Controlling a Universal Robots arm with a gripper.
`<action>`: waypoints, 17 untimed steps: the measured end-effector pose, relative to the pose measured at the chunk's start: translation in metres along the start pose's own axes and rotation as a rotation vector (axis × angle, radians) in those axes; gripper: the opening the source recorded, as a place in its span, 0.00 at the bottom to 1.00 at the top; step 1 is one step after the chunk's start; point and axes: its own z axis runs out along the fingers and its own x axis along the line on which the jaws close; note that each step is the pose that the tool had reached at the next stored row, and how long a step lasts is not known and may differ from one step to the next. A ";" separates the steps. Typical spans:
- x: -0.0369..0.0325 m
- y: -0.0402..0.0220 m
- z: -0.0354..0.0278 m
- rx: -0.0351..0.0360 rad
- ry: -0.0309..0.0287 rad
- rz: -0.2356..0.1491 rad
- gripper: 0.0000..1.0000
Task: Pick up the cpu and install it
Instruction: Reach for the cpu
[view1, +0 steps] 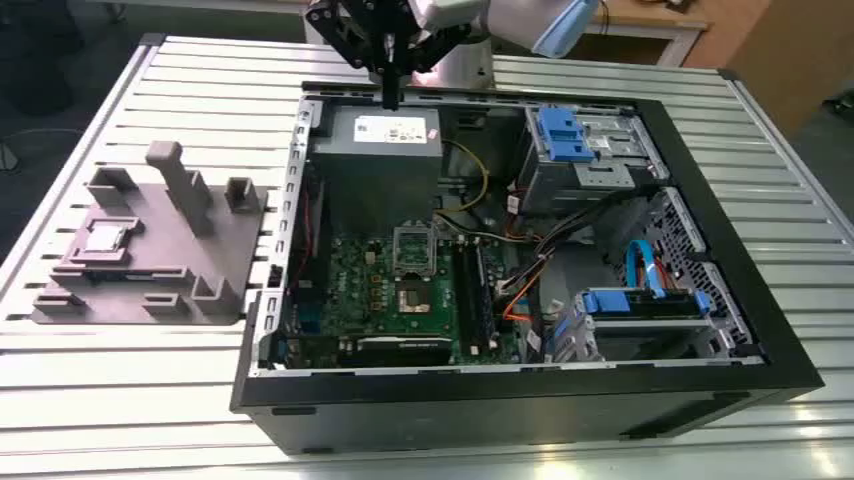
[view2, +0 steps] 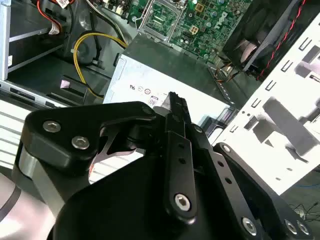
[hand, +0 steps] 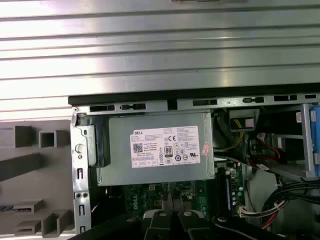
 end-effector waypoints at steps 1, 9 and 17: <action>0.0000 0.0000 0.0000 0.0000 0.0000 0.000 0.11; 0.0016 -0.0001 -0.0001 0.0001 0.0000 0.000 0.11; 0.0034 -0.0002 -0.0001 0.0000 0.0000 0.000 0.11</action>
